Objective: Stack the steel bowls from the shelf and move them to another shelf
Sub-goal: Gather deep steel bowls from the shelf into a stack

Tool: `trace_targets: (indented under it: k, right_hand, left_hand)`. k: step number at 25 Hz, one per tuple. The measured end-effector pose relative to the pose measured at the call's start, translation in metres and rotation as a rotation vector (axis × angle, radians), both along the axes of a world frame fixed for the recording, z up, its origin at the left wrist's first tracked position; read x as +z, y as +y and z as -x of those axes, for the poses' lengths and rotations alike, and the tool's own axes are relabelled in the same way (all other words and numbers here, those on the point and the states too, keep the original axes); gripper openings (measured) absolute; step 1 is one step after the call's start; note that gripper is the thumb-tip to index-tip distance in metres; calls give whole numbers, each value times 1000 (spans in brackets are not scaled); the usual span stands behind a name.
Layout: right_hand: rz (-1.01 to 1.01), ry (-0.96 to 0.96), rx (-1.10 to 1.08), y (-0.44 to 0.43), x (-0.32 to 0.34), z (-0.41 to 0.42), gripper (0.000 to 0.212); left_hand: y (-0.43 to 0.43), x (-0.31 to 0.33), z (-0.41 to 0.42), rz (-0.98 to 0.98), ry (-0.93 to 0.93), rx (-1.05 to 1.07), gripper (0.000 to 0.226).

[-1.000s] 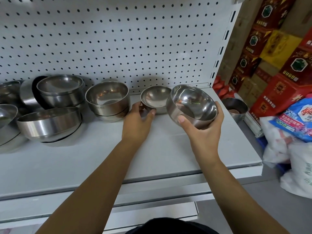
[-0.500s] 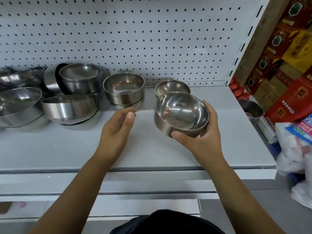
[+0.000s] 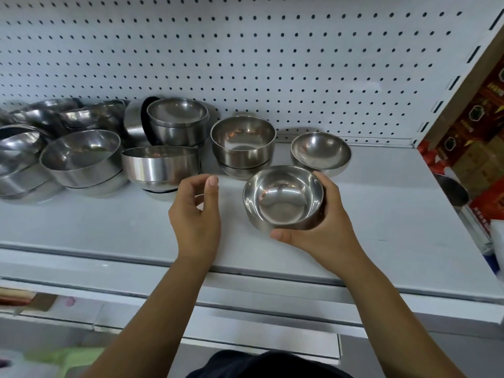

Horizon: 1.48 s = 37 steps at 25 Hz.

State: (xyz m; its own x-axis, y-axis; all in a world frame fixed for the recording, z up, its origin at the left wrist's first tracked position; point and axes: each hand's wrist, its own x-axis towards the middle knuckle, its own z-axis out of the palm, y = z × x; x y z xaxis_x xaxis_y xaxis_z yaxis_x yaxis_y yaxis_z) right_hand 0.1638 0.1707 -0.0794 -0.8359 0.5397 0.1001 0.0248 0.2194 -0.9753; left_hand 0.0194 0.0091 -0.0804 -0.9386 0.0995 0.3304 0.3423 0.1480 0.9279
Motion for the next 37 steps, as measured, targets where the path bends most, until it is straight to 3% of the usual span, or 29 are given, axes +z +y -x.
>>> trace_targets:
  k: [5,8,11,15,21,25,31,35,37]
  right_hand:
    - [3,-31,28,3,-3,2,128]
    - [29,-40,65,4,-4,1,140]
    - [6,-37,85,4,-3,1,152]
    - [-5,-31,76,5,-4,1,151]
    - [11,-26,75,7,-5,-1,147]
    - [15,-39,74,9,-5,-1,147]
    - [33,-52,87,10,-4,-1,145]
    - [26,-66,86,10,-4,0,150]
    - [19,-66,87,10,-3,-1,150]
  left_hand:
    - [3,3,-5,11,103,64,3]
    - [4,4,-13,34,221,89,9]
    - [5,12,-11,58,300,72,14]
    - [19,49,8,57,364,-26,15]
    - [40,60,58,537,449,-183,34]
    - [48,64,56,679,379,-249,22]
    - [50,57,72,624,378,-246,10]
    - [46,64,65,423,468,-252,7]
    - [42,74,55,296,401,-254,8]
